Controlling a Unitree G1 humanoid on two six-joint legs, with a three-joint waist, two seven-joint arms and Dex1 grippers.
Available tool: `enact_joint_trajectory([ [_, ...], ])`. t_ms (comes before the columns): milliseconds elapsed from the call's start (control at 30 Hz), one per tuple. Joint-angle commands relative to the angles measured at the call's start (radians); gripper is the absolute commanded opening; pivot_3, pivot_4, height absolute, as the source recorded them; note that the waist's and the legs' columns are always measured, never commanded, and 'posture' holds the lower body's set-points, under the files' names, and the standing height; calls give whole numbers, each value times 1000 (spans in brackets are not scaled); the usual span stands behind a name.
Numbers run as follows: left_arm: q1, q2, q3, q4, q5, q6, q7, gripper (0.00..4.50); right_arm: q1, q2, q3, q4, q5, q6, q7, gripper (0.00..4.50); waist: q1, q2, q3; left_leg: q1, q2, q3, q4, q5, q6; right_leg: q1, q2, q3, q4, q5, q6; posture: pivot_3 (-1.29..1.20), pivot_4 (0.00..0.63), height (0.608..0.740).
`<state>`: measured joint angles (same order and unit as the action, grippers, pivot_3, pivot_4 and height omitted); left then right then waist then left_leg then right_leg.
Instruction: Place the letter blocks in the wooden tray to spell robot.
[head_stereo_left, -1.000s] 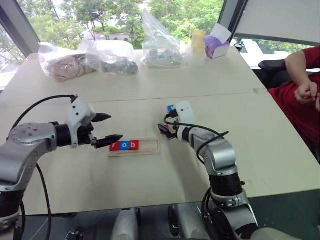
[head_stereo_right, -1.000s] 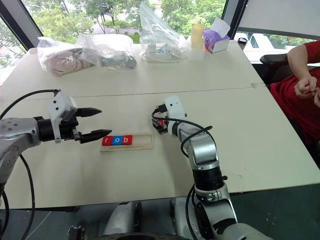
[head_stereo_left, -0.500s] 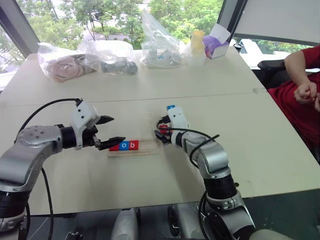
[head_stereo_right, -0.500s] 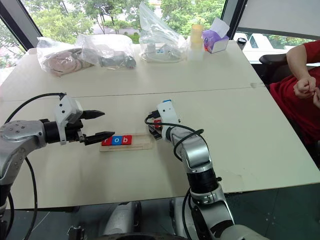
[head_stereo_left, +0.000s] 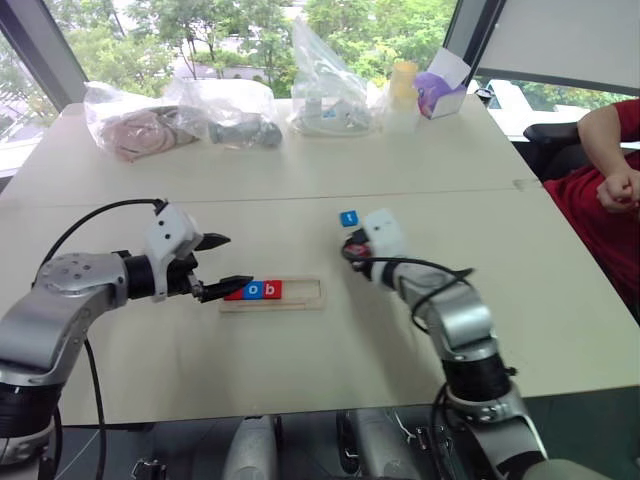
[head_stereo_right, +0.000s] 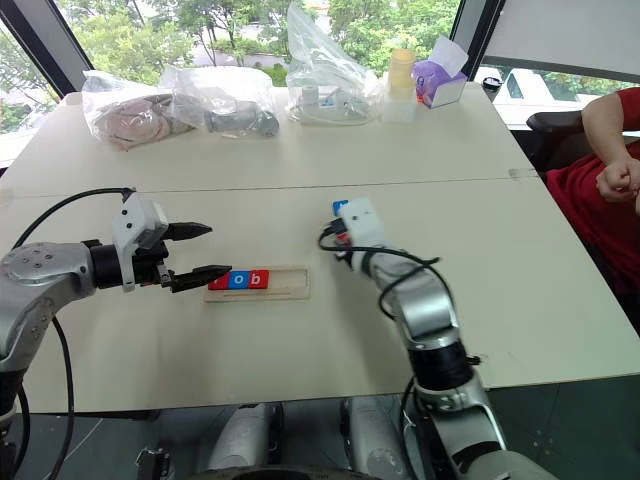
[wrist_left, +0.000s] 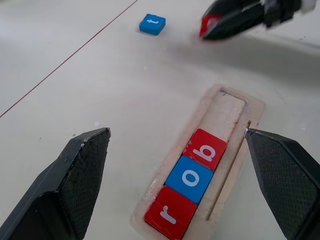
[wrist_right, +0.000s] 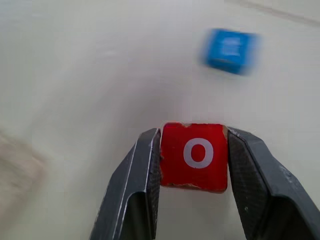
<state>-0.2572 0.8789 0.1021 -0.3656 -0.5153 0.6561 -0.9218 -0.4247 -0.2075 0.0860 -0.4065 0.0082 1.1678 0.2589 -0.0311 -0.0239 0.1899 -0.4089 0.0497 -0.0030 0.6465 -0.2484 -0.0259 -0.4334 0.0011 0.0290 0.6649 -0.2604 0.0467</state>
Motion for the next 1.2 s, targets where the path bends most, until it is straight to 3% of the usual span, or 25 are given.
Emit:
enact_joint_trajectory([
  [33, -36, -13, -35, -55, -26, 14, -17, 4500, 93, 6, -68, -215, 7, 152, -35, 1412, 0, 0, 0, 0, 0, 0, 0, 0, 0, 0, 0, 0, 0, 0, 0, 0, 150, 740],
  [167, -82, -40, -91, -48, -19, 15, -26, 4500, 151, 141, -156, -319, 17, 316, -87, 1412, -15, 0, 0, 2, 1, -1, 0, 0, 0, 0, 2, 1, 2, 0, 0, 0, 150, 740],
  [400, -127, -53, -127, 14, 3, -9, -57, 4500, 179, 210, -145, -298, 16, 306, -142, 4489, -13, 0, 0, 3, 1, -2, 0, 0, 0, 1, 4, 2, 1, 1, -2, 0, 150, 740],
  [500, -123, -45, -115, 22, 0, -11, -75, 4500, 171, 181, -158, -302, 26, 298, -133, 4489, -12, 0, 0, 2, 1, -1, 0, 0, 0, 1, 3, 2, 0, 1, -2, 0, 150, 740],
  [600, -99, -7, -75, 16, -30, 4, -122, 4500, 149, 20, -187, -270, 75, 109, -2, 4489, -13, 0, 0, 2, 1, -1, 0, 0, 0, 1, 3, 2, 0, 1, -2, 0, 150, 740],
  [767, -76, 70, -9, -19, -121, 63, -200, 4500, 218, -368, -219, -82, 255, -341, 546, 4489, -13, 0, 0, 2, 0, 0, 0, 0, 0, 1, 2, 2, -2, -1, -1, 0, 150, 740],
  [933, -64, 132, -10, -36, -124, 49, -257, 4500, 227, -554, -194, 217, 281, -688, 859, 4489, -14, 0, 1, 4, 1, -1, 0, -1, 2, 4, 3, 1, -2, -1, 1, 0, 150, 740],
  [1067, -71, 148, -7, -41, -125, 49, -264, 4500, 162, -587, -116, 445, 217, -928, 948, 4489, -15, 0, 1, 5, 1, 0, 1, -1, 2, 4, 3, 2, -2, -2, 0, 0, 150, 740],
  [1200, -61, 142, -5, -47, -118, 48, -243, 4500, 100, -560, -73, 594, 194, -1046, 974, 4489, -12, 0, 1, 6, 1, 0, 1, -1, 1, 5, 4, 2, -1, -1, 0, 0, 150, 740],
])
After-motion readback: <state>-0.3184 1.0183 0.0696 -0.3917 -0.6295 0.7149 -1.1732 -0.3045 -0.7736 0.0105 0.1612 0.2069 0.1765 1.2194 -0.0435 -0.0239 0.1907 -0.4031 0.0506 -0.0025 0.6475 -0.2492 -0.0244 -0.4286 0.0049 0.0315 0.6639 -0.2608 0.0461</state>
